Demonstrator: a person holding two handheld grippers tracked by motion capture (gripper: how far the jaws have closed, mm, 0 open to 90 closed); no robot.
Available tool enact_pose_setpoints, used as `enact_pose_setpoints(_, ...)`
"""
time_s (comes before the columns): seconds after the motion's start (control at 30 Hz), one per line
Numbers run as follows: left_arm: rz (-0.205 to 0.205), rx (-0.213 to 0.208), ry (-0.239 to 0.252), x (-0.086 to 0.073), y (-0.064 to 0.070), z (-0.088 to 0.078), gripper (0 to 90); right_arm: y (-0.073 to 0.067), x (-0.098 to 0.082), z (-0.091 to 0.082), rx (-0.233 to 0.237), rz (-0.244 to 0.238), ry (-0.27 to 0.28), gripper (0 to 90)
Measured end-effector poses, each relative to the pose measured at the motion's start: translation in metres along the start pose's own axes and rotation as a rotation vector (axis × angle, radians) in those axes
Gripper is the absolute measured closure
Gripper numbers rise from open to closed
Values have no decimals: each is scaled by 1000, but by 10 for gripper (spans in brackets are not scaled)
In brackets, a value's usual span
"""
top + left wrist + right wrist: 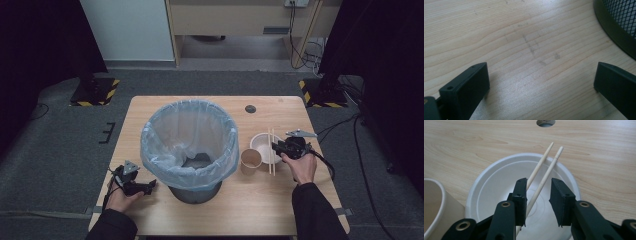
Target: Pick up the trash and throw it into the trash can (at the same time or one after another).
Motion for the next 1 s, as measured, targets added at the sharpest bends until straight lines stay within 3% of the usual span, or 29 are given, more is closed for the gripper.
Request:
enact_pose_setpoints(0.7,-1,1,0,0,0,0,0,3,-6,9,2,57,-34,795)
enact_pose_setpoints(1.0,-1,1,0,0,0,0,0,6,-7,7,-4,53,-35,855)
Point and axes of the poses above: each handheld gripper's, and its own axes: z roughly forward along the jaws, x roughly out of its top, y roughly to its right, the point moved 8 cm from there along z, roughly forward along the jaws, and after that the axes turned 14 degrees about -y, right-handed, at the moved point
